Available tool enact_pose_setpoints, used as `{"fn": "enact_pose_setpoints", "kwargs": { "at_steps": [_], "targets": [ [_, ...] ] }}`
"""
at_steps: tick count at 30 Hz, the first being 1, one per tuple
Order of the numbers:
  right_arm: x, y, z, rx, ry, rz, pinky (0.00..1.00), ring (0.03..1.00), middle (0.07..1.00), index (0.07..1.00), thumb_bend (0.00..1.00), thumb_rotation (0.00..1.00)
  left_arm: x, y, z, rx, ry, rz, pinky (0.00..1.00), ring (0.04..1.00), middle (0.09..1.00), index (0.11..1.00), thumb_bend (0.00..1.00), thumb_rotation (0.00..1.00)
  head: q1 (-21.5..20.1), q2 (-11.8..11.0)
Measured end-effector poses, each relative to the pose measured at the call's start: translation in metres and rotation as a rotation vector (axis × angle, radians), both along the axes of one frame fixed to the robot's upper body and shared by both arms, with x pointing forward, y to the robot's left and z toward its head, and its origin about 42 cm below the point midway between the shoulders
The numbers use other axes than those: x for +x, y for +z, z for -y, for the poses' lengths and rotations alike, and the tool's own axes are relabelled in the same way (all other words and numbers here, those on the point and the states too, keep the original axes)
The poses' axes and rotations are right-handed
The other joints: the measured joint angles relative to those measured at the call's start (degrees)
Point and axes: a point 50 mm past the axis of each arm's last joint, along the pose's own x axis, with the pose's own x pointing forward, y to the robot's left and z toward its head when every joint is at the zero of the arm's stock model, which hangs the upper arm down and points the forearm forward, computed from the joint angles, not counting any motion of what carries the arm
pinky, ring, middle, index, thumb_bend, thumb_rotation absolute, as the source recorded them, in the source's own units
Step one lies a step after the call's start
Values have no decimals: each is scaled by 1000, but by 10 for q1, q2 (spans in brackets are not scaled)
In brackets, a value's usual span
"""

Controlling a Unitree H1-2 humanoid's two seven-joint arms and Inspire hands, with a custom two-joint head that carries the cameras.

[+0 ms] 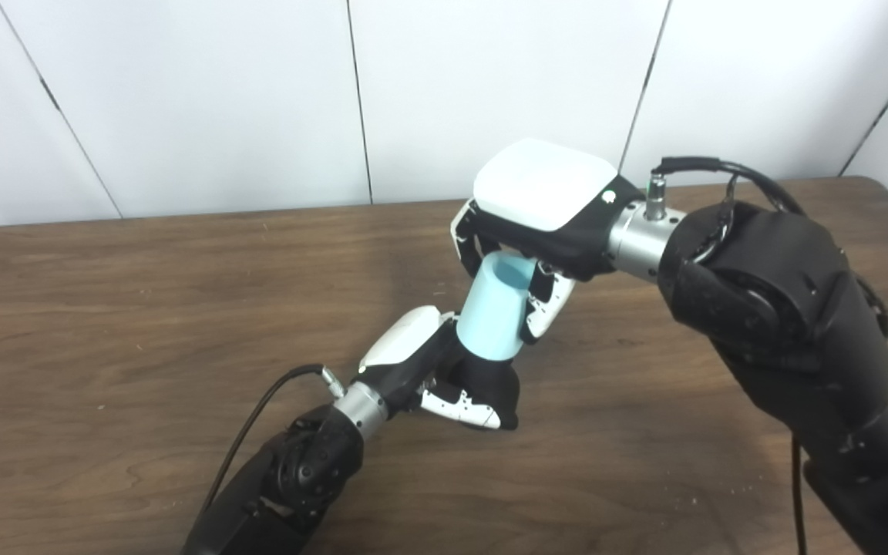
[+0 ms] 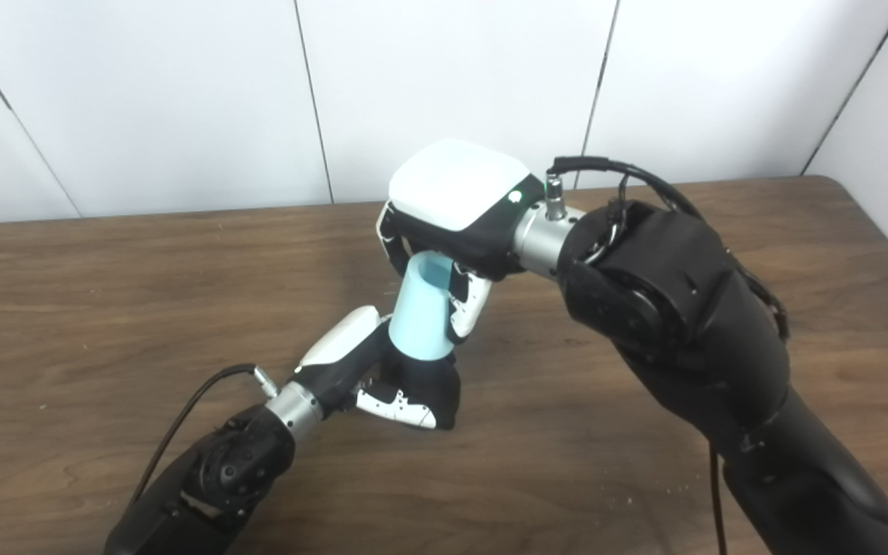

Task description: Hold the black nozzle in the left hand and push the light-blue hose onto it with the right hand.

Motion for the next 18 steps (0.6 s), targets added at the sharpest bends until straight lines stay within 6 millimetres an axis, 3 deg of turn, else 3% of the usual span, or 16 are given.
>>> {"fn": "enact_pose_setpoints", "kwargs": {
  "at_steps": [2, 5, 8, 11, 14, 18],
  "targets": [
    [-1, 1, -2, -4, 6, 0, 153, 444, 504, 475, 518, 0, 0, 0, 0, 0, -1, 0, 830, 846, 699, 410, 631, 372, 0, -1],
    [-7, 3, -8, -10, 30, 1, 134, 352, 457, 517, 511, 0, 0, 0, 0, -4, -2, -3, 819, 840, 698, 410, 624, 361, 1, -1],
    [-12, 3, -17, -18, 63, -5, 144, 434, 415, 500, 517, 0, 0, 0, 1, -8, -3, -6, 789, 821, 696, 404, 619, 348, 1, 0],
    [-18, 3, -25, -5, 104, -5, 146, 355, 443, 519, 511, 0, -1, 1, 2, -12, -5, -6, 805, 838, 716, 410, 616, 345, 1, 1],
    [-20, 4, -26, -1, 126, -7, 142, 394, 494, 486, 517, 0, 0, 3, 2, -11, -6, -3, 813, 850, 728, 415, 618, 349, 1, 1],
    [-22, 4, -26, -6, 149, -1, 151, 358, 453, 513, 513, 0, 0, 3, 2, -11, -6, -3, 820, 849, 724, 418, 627, 365, 2, 3]
  ]
}}
